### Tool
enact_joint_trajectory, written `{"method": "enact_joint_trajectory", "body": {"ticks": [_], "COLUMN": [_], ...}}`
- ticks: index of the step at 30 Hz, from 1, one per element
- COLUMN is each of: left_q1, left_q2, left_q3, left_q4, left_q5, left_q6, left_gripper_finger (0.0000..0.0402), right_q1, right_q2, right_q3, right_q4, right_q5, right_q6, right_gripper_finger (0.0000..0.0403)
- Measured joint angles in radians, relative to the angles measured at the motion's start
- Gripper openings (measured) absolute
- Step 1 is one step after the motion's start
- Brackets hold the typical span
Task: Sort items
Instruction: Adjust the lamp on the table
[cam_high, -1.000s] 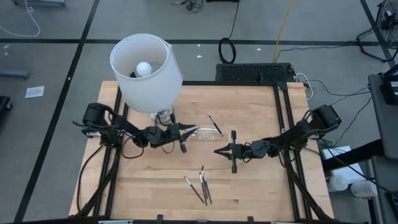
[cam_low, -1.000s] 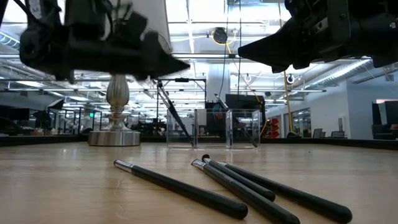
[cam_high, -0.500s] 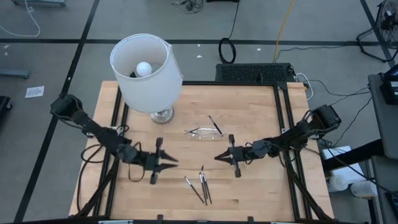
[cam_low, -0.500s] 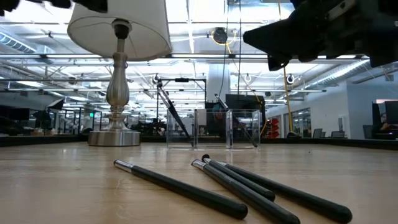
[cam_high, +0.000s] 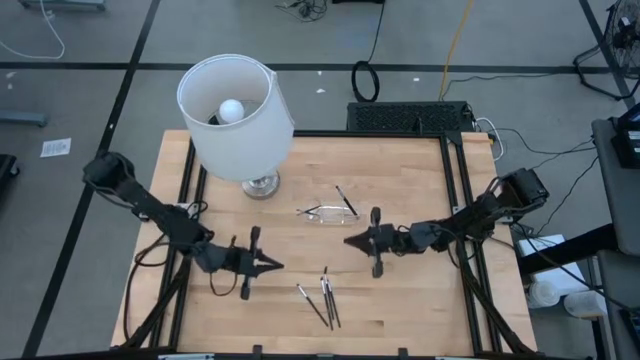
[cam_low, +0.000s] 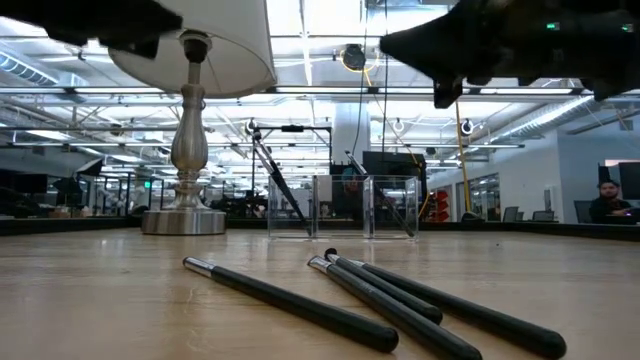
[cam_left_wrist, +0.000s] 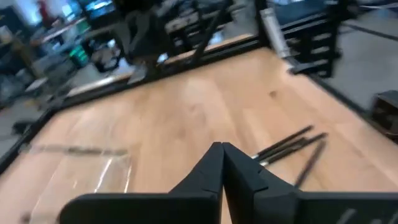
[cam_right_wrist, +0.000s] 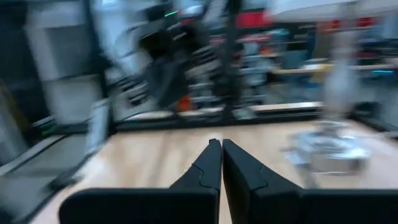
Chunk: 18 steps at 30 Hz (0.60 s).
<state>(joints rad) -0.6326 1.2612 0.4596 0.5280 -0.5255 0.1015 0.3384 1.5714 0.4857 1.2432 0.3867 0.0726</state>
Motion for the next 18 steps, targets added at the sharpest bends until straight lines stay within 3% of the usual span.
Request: {"method": "enact_joint_trajectory", "body": {"ticks": [2,10,18], "left_q1": [0.001,0.021,0.038], "left_q2": [0.034,0.125,0.127], "left_q3": [-0.019,-0.093,-0.096], "left_q4": [0.018,0.053,0.066], "left_q5": [-0.034,-0.083,-0.072], "left_q6": [-0.035,-0.056,-0.049], "left_gripper_finger": [0.0004,0.0004,0.0008], "right_q1": [-0.009,0.012,0.012], "right_q2": [0.000,0.000,0.000], "right_q3": [0.010,0.011,0.011], "right_q4": [-0.042,-0.216,-0.189], "right_q5": [0.035,-0.024,-0.026], "right_q6": [0.028,0.046,0.046], "right_gripper_finger": [0.0000,0.0000,0.0000]}}
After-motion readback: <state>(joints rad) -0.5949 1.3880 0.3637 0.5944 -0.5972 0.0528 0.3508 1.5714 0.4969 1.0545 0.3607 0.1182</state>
